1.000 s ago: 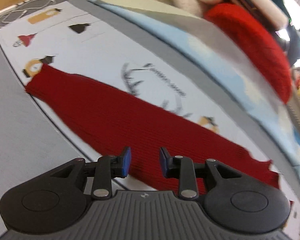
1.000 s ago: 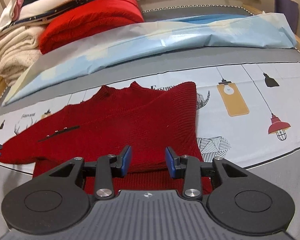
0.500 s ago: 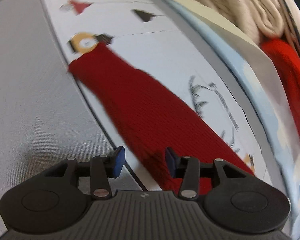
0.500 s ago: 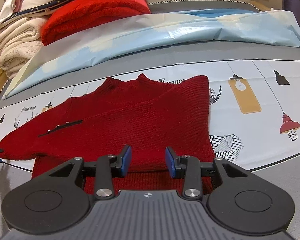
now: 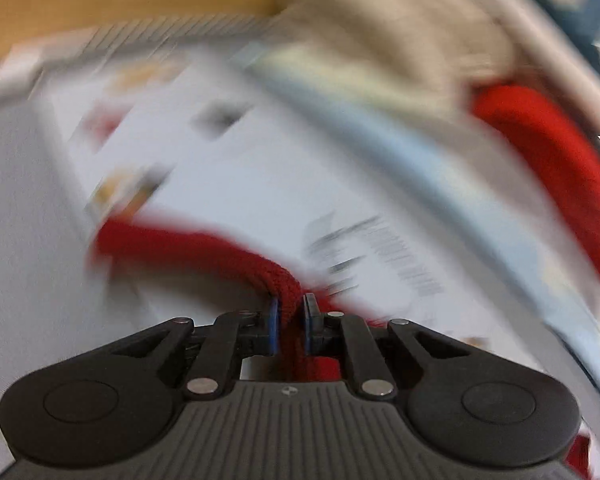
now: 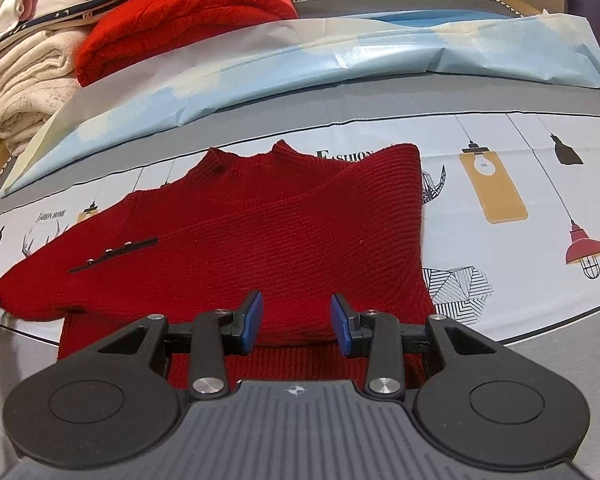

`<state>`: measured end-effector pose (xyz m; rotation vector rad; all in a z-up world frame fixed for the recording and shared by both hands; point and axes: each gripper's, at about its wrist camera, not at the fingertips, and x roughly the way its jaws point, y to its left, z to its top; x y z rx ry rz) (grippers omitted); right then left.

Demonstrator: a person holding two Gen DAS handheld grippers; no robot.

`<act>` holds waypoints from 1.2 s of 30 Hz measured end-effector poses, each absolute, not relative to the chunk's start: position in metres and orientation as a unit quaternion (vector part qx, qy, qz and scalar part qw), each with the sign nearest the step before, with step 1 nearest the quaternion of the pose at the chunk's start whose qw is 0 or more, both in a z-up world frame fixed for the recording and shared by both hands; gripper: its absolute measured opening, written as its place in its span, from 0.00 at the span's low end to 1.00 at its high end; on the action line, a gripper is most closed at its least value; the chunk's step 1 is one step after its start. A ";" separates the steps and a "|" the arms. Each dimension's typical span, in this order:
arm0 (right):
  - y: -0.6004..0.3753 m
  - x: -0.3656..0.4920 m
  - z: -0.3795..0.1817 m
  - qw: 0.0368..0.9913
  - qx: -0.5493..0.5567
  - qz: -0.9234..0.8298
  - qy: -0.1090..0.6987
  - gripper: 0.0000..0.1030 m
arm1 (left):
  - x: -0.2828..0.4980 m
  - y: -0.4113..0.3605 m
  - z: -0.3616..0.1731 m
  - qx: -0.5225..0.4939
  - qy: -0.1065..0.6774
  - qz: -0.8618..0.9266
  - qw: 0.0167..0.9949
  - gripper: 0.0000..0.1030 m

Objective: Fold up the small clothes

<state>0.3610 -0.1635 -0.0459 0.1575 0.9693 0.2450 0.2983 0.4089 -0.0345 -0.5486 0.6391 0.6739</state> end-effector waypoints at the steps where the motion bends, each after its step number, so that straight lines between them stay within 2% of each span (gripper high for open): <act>1: -0.163 0.361 -0.045 0.875 0.076 0.118 0.463 0.38 | 0.303 0.388 -0.018 -0.243 0.284 0.296 0.879 0.11; 4: -0.163 0.361 -0.046 0.875 0.078 0.117 0.463 0.38 | 0.313 0.300 0.032 -0.214 0.232 0.159 0.936 0.11; 6: -0.163 0.361 -0.047 0.874 0.078 0.119 0.465 0.38 | 0.315 0.238 0.045 -0.219 0.225 0.040 0.949 0.12; 7: -0.162 0.361 -0.048 0.874 0.077 0.118 0.465 0.38 | 0.319 0.214 0.044 -0.231 0.240 -0.015 0.943 0.14; 8: -0.161 0.361 -0.048 0.874 0.077 0.118 0.466 0.38 | 0.326 0.186 0.038 -0.245 0.277 -0.078 0.926 0.25; 11: -0.161 0.362 -0.052 0.873 0.077 0.113 0.468 0.38 | 0.332 0.143 0.023 -0.249 0.325 -0.157 0.899 0.26; 16: -0.168 0.366 -0.058 0.867 0.105 0.100 0.477 0.38 | 0.349 0.173 0.010 -0.239 0.369 -0.052 0.897 0.26; 21: -0.177 0.376 -0.072 0.859 0.139 0.080 0.487 0.38 | 0.363 0.222 -0.022 -0.200 0.458 0.114 0.859 0.26; 24: -0.189 0.386 -0.088 0.841 0.198 0.061 0.500 0.38 | 0.365 0.246 -0.024 -0.249 0.458 0.121 0.845 0.26; 28: -0.203 0.394 -0.112 0.812 0.280 0.037 0.511 0.38 | 0.361 0.253 -0.013 -0.249 0.445 0.114 0.853 0.26; 32: -0.201 0.399 -0.127 0.809 0.287 0.031 0.512 0.38 | 0.364 0.253 -0.012 -0.259 0.447 0.102 0.850 0.26; 33: -0.199 0.401 -0.129 0.812 0.281 0.030 0.511 0.35 | 0.361 0.249 -0.010 -0.259 0.447 0.100 0.851 0.26; 34: -0.197 0.403 -0.130 0.817 0.269 0.029 0.509 0.22 | 0.359 0.248 -0.009 -0.257 0.447 0.100 0.851 0.26; 35: -0.195 0.404 -0.128 0.823 0.252 0.026 0.508 0.01 | 0.360 0.248 -0.009 -0.253 0.448 0.101 0.852 0.26; 36: -0.194 0.404 -0.124 0.832 0.240 0.026 0.500 0.02 | 0.358 0.246 -0.007 -0.251 0.448 0.099 0.852 0.26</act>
